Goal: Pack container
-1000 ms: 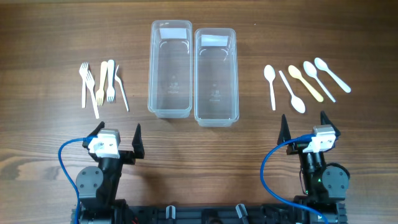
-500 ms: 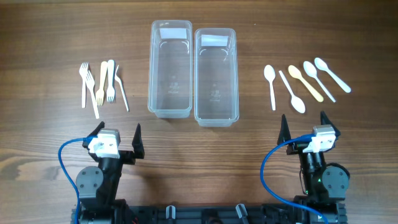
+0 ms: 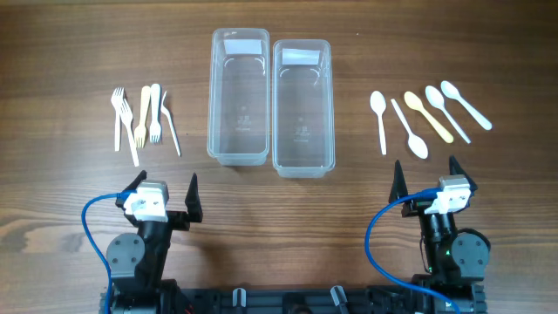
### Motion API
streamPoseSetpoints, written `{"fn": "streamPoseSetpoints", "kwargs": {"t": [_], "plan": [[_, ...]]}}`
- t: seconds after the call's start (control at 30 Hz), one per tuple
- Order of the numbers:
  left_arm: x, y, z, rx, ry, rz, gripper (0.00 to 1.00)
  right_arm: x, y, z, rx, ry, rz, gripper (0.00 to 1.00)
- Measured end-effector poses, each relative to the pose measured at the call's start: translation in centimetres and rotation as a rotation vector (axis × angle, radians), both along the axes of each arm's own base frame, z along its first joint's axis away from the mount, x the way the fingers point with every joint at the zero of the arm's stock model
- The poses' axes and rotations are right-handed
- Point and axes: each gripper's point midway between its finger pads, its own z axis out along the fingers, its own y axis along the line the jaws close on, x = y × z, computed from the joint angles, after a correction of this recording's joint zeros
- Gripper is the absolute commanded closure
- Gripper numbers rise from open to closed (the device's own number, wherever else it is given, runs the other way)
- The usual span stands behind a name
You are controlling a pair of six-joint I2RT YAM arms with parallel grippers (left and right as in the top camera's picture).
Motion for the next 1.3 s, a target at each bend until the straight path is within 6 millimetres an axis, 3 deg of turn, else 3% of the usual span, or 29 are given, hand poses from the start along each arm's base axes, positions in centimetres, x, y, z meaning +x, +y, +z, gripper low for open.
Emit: {"fn": "streamPoseSetpoints", "kwargs": {"t": [0.37, 0.63, 0.73, 0.83, 0.93, 1.03, 1.13, 1.3], "plan": [[0.0, 0.0, 0.0, 0.0, 0.0, 0.0, 0.0, 0.0, 0.1, 0.0, 0.03, 0.0, 0.008, 0.0], [0.0, 0.0, 0.0, 0.0, 0.0, 0.0, 0.0, -0.5, 2.8, 1.5, 0.236, -0.022, 0.17, 0.0], [0.0, 0.0, 0.0, 0.0, 0.0, 0.0, 0.0, -0.7, 3.0, 3.4, 0.257, -0.037, 0.184, 0.0], [0.0, 0.0, 0.0, 0.0, 0.0, 0.0, 0.0, -0.6, 3.0, 8.4, 0.27, -0.041, 0.184, 0.0], [0.0, 0.0, -0.2, 0.0, 0.003, 0.0, 0.0, 1.3, 2.9, 13.4, 0.289, 0.055, 0.171, 0.0], [0.0, -0.1, -0.2, 0.0, 0.004, -0.004, 0.0, 4.4, 2.8, 14.1, 0.324, 0.291, 0.137, 0.0], [0.0, -0.1, -0.4, 0.0, 0.008, -0.003, 0.0, 8.2, 2.7, 13.5, 0.366, 0.552, 0.102, 0.0], [0.0, -0.1, -0.4, 0.0, 0.008, -0.004, 0.0, 12.1, 2.5, 9.5, 0.384, 0.806, 0.065, 0.0]]}}
